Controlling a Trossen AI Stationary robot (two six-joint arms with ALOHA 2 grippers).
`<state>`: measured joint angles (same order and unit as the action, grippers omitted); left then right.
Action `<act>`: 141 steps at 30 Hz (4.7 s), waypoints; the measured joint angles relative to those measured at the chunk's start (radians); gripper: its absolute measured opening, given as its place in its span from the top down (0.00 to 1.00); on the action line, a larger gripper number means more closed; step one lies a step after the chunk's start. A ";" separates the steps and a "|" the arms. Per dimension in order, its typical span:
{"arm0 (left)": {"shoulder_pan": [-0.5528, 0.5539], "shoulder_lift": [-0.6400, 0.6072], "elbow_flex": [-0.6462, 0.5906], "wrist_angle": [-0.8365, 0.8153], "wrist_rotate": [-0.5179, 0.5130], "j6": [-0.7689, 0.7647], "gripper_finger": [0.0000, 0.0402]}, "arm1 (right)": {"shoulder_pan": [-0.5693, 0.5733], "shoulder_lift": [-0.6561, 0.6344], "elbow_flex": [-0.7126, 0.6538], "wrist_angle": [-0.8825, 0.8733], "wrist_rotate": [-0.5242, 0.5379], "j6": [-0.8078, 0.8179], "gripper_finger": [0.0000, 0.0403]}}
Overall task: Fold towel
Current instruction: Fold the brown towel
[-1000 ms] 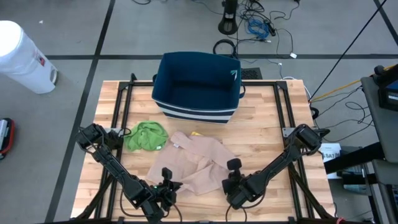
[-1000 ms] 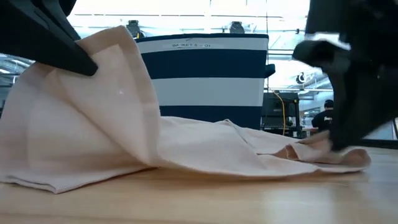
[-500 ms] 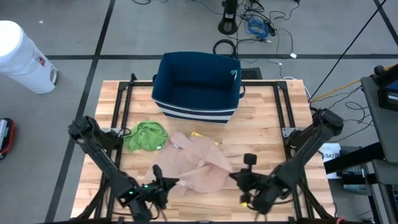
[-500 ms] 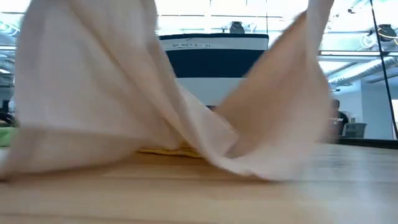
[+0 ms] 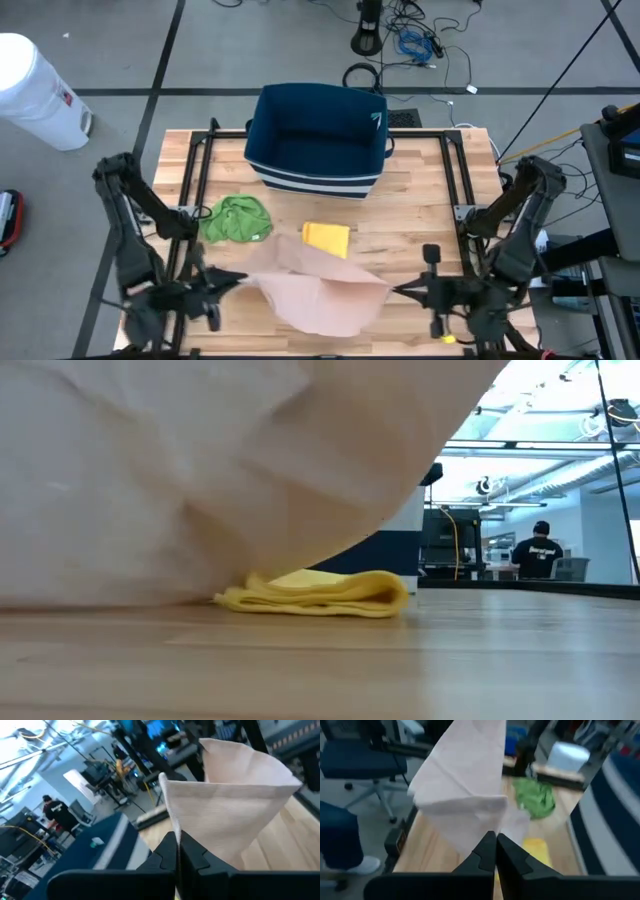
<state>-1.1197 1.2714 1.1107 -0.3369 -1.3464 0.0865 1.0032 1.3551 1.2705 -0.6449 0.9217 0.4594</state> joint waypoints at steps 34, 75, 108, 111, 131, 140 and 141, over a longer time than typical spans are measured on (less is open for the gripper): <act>0.273 -0.164 0.000 1.016 0.209 1.225 1.00 | 0.068 -0.206 0.000 0.724 0.650 -1.288 1.00; 0.135 -0.003 0.000 -0.365 0.441 -0.527 1.00 | 0.193 -0.010 -0.140 0.005 -0.083 0.196 1.00; 0.171 0.358 0.000 -0.070 0.908 -0.507 1.00 | 0.299 0.260 -0.139 0.208 -0.057 0.524 1.00; 0.157 0.382 0.000 0.009 0.852 -0.498 1.00 | 0.299 0.282 -0.139 0.267 -0.033 0.505 1.00; 0.113 0.502 0.000 0.112 0.456 -0.604 1.00 | 0.281 0.365 -0.139 0.402 -0.022 0.453 1.00; 0.133 0.502 0.000 -0.183 0.162 -1.023 1.00 | 0.255 0.360 -0.139 0.093 0.166 0.717 1.00; 0.139 0.502 0.000 -0.222 0.154 -1.076 1.00 | 0.252 0.360 -0.139 0.052 0.176 0.759 1.00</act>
<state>-0.9804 1.7729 1.1107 -0.5588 -1.1928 -0.9892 1.2550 1.7149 1.1316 -0.5930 1.0974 1.2189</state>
